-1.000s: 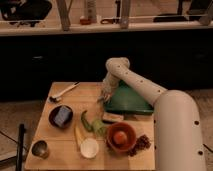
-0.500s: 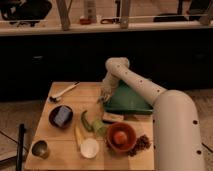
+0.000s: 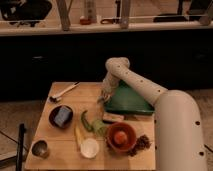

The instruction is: Place towel in table surface

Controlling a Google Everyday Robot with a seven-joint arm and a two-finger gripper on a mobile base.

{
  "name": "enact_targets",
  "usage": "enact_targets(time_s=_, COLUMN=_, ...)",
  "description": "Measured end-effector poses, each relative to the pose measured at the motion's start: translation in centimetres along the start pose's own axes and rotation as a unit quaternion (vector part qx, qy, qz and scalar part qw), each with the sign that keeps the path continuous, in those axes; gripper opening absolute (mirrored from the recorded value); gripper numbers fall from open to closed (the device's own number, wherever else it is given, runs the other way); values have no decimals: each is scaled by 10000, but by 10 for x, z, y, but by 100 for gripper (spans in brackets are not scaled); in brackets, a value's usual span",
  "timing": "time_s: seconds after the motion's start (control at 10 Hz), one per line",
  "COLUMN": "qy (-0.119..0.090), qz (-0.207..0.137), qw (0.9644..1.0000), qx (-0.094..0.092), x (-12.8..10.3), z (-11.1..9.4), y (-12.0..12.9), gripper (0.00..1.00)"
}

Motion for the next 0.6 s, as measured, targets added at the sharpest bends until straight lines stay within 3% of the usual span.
enact_targets(time_s=0.4, qy=177, qz=-412, qw=9985, qx=323, x=-30, z=-52, y=-9, gripper=0)
enact_targets(time_s=0.6, qy=220, qz=-610, qw=9973, qx=349, x=-36, z=-57, y=-17, gripper=0)
